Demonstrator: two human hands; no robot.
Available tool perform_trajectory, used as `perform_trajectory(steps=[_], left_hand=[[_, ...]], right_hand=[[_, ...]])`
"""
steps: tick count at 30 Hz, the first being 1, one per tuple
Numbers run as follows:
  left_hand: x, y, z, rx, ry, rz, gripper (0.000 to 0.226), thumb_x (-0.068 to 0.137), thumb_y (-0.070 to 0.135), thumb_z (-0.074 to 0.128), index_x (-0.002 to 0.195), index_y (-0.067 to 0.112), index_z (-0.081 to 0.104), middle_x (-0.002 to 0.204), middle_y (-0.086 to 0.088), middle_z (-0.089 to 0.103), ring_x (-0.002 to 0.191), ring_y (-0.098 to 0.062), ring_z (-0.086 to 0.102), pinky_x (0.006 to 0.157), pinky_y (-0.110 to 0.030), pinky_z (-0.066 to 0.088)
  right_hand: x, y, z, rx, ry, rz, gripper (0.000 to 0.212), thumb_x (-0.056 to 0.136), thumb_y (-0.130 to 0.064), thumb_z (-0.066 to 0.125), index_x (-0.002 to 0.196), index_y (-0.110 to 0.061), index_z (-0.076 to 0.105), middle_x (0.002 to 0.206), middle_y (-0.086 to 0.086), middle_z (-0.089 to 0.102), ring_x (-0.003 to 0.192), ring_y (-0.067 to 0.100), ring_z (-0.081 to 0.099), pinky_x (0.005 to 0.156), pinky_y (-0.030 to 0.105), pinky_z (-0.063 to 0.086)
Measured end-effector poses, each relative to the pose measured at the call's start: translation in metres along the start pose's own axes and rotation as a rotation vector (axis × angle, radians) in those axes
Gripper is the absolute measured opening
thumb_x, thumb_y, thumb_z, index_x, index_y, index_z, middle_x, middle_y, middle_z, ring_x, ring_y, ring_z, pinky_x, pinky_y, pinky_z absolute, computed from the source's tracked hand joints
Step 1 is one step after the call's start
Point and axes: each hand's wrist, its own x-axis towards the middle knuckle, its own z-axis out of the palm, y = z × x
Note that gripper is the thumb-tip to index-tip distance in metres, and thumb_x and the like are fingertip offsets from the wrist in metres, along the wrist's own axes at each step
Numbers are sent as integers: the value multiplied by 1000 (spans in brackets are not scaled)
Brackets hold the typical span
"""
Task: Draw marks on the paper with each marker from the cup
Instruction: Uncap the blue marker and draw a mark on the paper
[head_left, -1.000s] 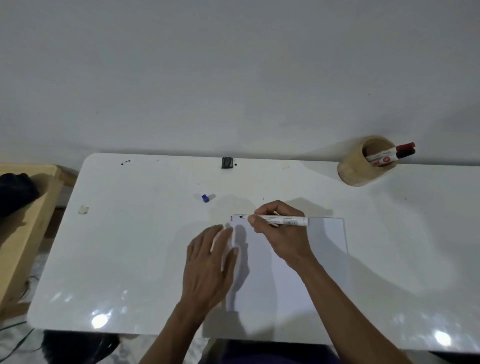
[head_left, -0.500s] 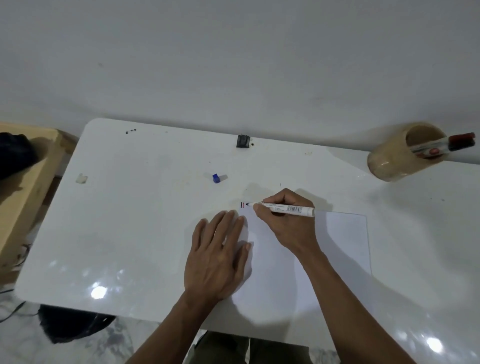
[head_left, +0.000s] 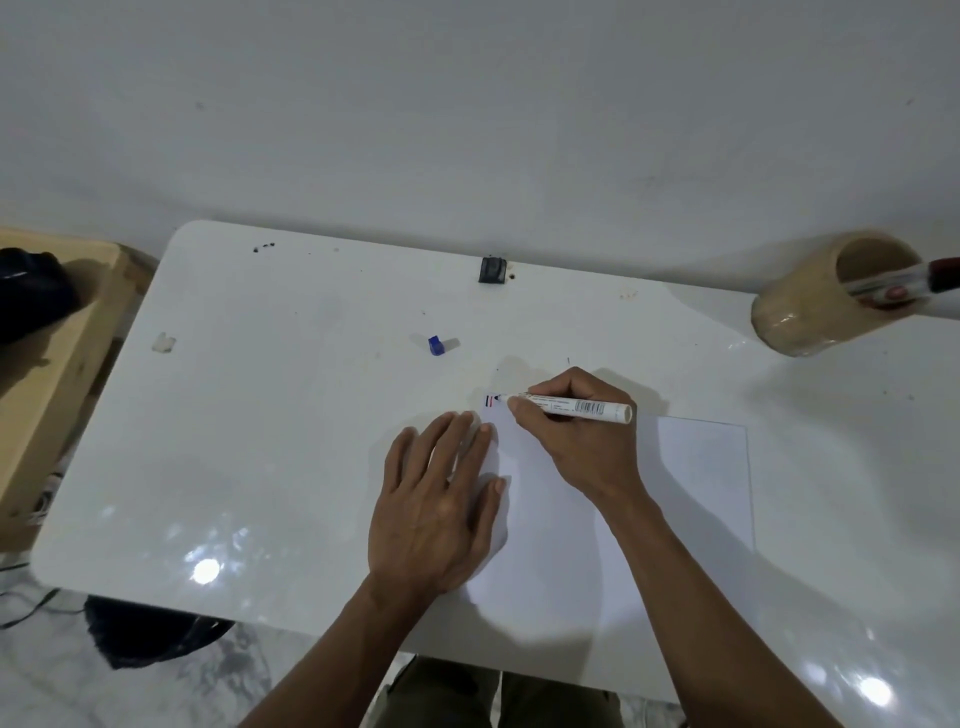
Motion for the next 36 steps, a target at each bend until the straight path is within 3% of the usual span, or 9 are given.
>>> perform_trajectory(steps=[10, 26, 30, 36], left_hand=[[1, 0, 0, 6, 5, -6, 52, 98, 43, 52, 142, 15, 55, 149, -10, 53, 140, -30, 48, 115, -52, 35], [-1, 1, 1, -6, 27, -2, 51, 97, 41, 53, 141, 15, 56, 148, -10, 55, 139, -29, 48, 115, -52, 36], [0, 0, -1, -32, 19, -5, 51, 97, 42, 53, 141, 14, 56, 148, -11, 55, 139, -30, 49, 115, -52, 36], [1, 2, -7, -114, -74, -56, 52, 99, 47, 48, 142, 19, 53, 150, -5, 53, 140, -26, 46, 116, -51, 34]], right_hand=[[1, 1, -2, -23, -41, 9, 21, 76, -11, 88, 70, -5, 69, 68, 1, 74, 55, 3, 63, 50, 15, 47], [0, 3, -2, -32, -38, 11, 20, 75, -12, 88, 70, -7, 69, 69, 0, 74, 60, 8, 68, 53, 19, 51], [4, -5, -7, 127, -48, 93, 22, 76, -6, 87, 76, -9, 65, 78, 12, 75, 72, 27, 76, 63, 36, 60], [-9, -36, -23, 339, -22, 178, 25, 77, 3, 84, 76, -11, 63, 83, 12, 76, 72, 20, 74, 60, 31, 59]])
